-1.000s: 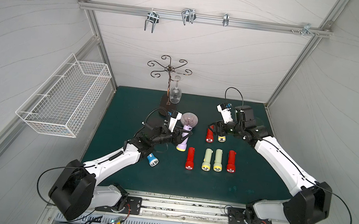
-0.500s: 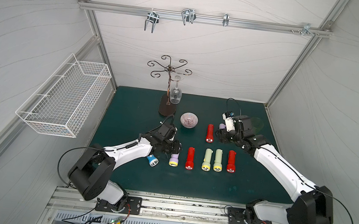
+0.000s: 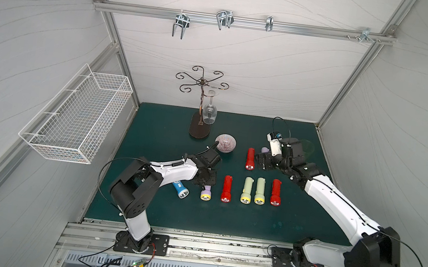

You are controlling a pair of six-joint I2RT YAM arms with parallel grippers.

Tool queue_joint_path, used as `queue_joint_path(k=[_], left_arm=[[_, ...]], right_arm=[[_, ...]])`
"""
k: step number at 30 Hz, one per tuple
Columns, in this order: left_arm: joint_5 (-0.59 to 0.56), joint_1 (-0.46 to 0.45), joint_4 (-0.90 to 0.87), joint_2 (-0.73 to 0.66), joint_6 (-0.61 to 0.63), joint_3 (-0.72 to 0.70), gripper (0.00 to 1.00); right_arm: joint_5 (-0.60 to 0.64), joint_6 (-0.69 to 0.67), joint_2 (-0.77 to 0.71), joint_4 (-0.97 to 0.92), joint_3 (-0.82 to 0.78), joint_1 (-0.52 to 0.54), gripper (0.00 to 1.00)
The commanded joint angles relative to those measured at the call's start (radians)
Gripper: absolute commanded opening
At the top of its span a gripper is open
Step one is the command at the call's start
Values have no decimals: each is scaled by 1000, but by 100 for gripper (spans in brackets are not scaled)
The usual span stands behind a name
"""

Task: Close the plug at the bottom of the flashlight
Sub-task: Place the flashlight at the center of the board.

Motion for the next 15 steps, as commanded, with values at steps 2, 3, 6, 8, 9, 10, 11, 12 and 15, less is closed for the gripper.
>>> queue_joint_path(k=[2,3,6,8,9,10,11,12,15], left_arm=[[-33,-11,-25,38,-17,62,0],[-34,-14,-27,48,-19,65,0],[-36,-18,-36,79,-25,74,9],[-34,-18,-42,95,-25,81,14],[-34,-18,-45,102,-24,84,17],[-37,-18,-50,104,-22,87,20],[-41,-19,-52,105,-22,87,22],[-44,-19,-51,102,-17,86,26],[-66,-19,-53,84,-13,84,36]], right_arm=[[12,9,-62,131,-77,7,99],[11,3,-70,140,-85,7,99],[2,2,-72,115,-70,7,99],[-4,13,-64,102,-55,7,99],[-9,20,-57,93,-47,7,99],[-12,27,-46,70,-33,7,99],[-17,24,-36,52,-22,5,99],[-12,19,-27,40,-13,5,99],[5,18,-15,31,-12,2,99]])
